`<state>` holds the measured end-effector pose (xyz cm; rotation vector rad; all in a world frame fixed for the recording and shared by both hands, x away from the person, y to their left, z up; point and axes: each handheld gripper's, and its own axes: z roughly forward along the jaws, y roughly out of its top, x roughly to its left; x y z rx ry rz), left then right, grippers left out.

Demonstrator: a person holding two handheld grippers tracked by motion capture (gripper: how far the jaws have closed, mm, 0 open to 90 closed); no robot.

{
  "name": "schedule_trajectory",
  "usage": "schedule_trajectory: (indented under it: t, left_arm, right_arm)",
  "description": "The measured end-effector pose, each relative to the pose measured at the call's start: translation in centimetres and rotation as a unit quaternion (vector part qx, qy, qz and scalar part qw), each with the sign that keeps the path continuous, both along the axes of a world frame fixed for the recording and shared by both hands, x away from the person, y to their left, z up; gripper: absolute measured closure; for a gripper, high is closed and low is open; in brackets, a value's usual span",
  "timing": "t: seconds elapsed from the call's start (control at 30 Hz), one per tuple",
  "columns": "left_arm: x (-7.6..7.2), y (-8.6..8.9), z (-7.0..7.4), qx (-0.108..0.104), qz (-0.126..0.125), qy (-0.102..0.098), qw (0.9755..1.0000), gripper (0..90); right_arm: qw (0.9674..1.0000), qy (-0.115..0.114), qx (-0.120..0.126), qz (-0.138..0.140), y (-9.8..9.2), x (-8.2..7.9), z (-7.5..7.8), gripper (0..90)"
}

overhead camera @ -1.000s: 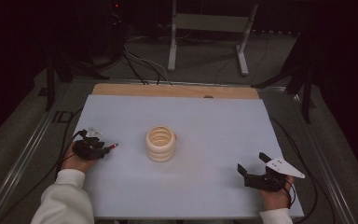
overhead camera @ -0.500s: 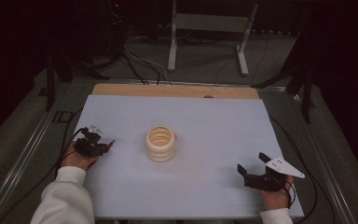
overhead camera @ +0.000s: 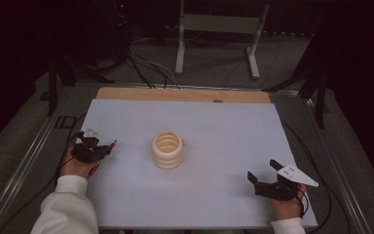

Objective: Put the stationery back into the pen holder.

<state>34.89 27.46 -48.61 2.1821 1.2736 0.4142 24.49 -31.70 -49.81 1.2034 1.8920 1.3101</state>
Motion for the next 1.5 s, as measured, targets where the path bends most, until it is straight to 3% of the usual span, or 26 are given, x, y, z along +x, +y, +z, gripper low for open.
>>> schedule_trajectory:
  t: [0.27, 0.3, 0.57, 1.5]
  left_arm:
    - [-0.4, 0.0, 0.7, -0.018, 0.005, -0.02, 0.9996, 80.9]
    - [-0.8, -0.1, 1.1, -0.026, 0.004, -0.034, 0.9991, 80.8]
    - [-1.3, -0.3, 2.1, -0.049, 0.009, -0.056, 0.9972, 80.8]
    - [-1.7, -1.6, 4.9, -0.074, 0.0, -0.103, 0.9919, 80.8]
  right_arm:
    - [1.0, -0.002, 0.0, 0.004, 0.1, -0.1, 0.1, 0.5]
    - [1.0, -0.002, 0.001, 0.004, 0.1, -0.1, 0.1, 0.5]
    - [1.0, 0.0, -0.001, 0.009, 0.2, -0.1, 0.2, 0.5]
    - [1.0, 0.003, -0.007, 0.006, 0.5, -0.2, 0.2, 0.5]
